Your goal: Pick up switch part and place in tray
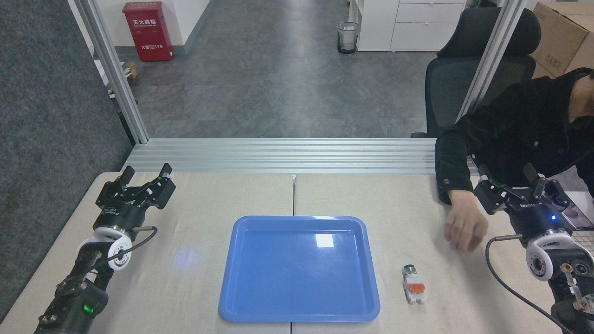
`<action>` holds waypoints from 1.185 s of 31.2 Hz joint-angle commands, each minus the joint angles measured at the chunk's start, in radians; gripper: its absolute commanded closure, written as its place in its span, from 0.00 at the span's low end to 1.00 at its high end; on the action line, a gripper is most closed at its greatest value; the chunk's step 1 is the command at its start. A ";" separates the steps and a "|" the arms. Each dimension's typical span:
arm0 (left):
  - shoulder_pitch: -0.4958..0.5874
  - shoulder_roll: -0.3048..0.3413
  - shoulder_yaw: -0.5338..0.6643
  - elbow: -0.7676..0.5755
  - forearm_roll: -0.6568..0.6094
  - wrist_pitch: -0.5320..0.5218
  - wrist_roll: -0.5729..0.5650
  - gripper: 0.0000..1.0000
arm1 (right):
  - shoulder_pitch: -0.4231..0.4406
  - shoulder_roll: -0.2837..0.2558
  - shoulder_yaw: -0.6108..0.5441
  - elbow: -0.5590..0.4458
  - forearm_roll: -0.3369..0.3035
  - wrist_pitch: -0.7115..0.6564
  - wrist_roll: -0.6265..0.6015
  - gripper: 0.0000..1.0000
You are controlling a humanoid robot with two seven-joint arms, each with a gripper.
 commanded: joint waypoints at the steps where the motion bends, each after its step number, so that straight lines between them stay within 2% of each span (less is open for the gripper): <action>1: 0.000 0.000 0.000 0.000 0.000 0.001 0.001 0.00 | -0.010 0.005 0.001 -0.001 0.000 0.000 0.001 0.02; 37: 0.000 0.000 0.000 0.000 0.000 0.001 0.001 0.00 | -0.004 0.017 0.000 0.000 0.000 0.003 -0.001 0.02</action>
